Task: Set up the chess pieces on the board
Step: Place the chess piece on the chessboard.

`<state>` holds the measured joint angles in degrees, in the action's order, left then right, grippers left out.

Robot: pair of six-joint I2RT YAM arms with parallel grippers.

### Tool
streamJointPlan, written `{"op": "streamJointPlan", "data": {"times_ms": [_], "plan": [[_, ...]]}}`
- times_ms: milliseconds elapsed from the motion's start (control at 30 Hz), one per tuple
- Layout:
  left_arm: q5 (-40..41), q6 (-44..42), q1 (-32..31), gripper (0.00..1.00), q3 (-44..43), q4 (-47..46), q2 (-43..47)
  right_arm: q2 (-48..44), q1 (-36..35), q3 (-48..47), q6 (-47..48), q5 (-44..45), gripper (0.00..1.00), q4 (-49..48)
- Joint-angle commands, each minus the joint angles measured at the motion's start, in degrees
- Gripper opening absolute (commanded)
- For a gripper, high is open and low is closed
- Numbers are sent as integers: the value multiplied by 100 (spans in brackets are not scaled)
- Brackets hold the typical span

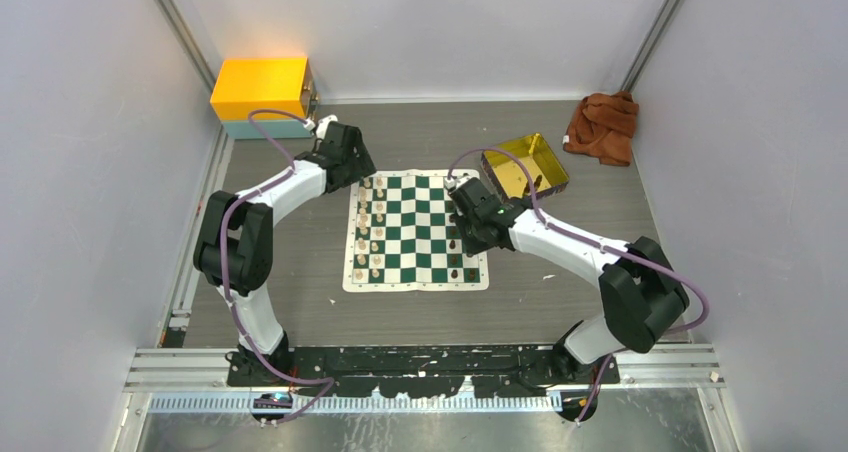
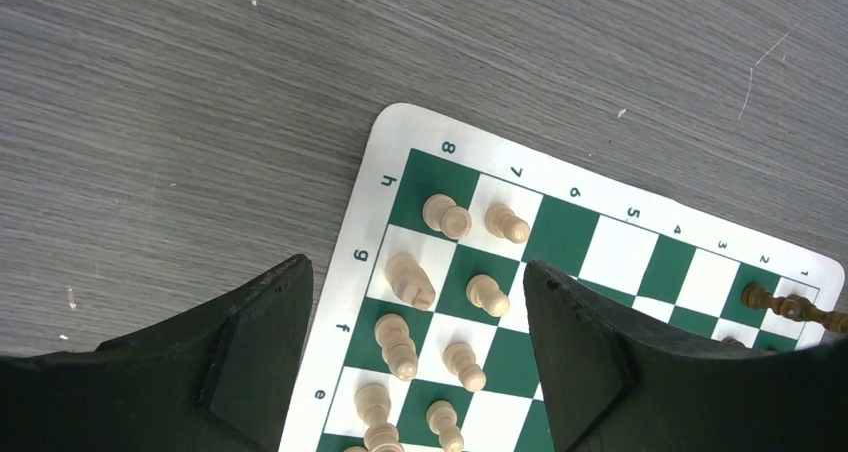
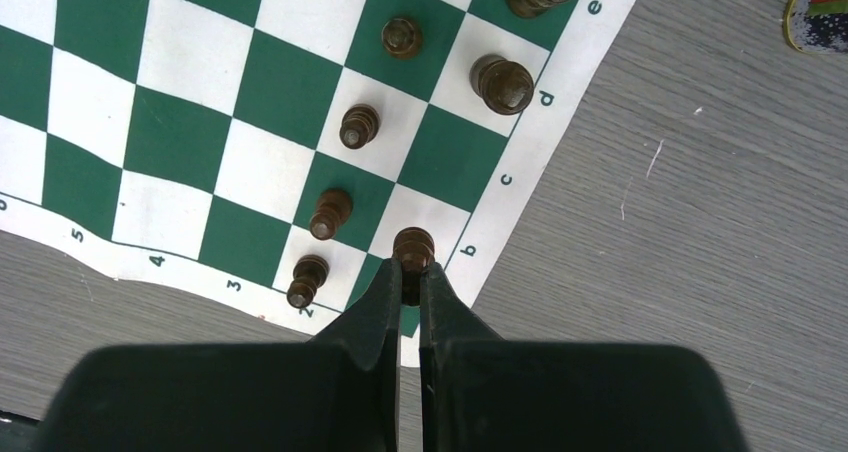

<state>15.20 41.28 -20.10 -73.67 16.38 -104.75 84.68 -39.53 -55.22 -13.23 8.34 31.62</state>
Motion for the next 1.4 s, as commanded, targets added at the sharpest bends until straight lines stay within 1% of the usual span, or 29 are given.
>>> {"op": "streamJointPlan", "data": {"times_ms": [0,300,1033,1100,1167,1367], "plan": [[90,-120,67,77,33,-80,333,42,-80,76,-106,189,1,-283],[96,-137,85,77,15,-73,316,176,-93,210,-197,213,1,-406],[106,-181,85,77,-7,-42,266,388,-115,152,-265,122,1,-492],[95,-181,85,77,-1,-40,262,412,-108,158,-284,100,4,-469],[97,-181,85,77,0,-39,254,410,-114,189,-299,89,13,-448],[64,-177,85,77,-17,-52,237,324,-114,231,-332,81,30,-359]]}}
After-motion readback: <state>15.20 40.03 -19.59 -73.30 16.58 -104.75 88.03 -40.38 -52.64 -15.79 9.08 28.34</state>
